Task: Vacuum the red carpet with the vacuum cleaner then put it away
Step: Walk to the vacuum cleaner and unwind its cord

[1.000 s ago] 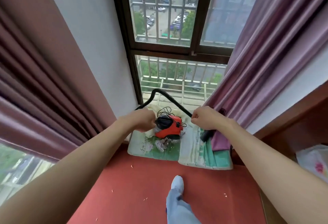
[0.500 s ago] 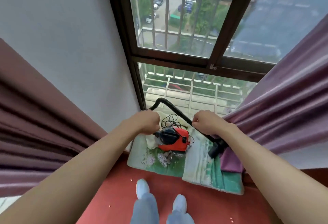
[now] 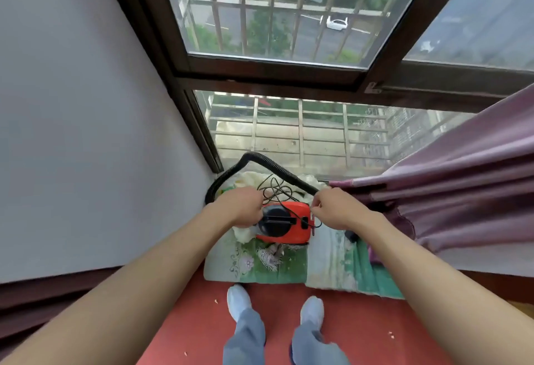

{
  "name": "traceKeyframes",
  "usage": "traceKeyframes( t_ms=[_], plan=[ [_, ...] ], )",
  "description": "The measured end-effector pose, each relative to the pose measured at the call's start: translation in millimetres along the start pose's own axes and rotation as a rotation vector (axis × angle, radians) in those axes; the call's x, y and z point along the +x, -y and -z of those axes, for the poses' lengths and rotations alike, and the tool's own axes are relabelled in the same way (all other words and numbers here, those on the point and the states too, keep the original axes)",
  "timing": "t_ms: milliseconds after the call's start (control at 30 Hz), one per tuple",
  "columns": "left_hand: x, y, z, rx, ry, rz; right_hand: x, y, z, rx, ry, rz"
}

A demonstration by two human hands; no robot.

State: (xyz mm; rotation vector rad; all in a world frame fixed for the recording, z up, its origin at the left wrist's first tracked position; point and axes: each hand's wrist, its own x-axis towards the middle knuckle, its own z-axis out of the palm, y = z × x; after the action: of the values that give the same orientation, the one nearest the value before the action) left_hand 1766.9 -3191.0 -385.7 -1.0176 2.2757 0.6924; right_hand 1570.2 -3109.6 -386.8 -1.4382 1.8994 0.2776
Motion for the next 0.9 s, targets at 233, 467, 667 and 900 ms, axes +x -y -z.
traceKeyframes(
  t_ms=[233,467,667,900],
  plan=[
    [91,18,-64,0.016,0.028,0.01,105,-32,-69,0.067,0.022,-0.016],
    [249,57,-194,-0.051,0.001,0.112,265,-97,-211,0.053,-0.022,-0.004],
    [354,94,-255,-0.109,-0.102,0.145,376,-131,-271,0.057,-0.09,-0.001],
    [444,135,-305,-0.264,-0.191,0.241,491,-152,-307,0.028,-0.204,0.102]
  ],
)
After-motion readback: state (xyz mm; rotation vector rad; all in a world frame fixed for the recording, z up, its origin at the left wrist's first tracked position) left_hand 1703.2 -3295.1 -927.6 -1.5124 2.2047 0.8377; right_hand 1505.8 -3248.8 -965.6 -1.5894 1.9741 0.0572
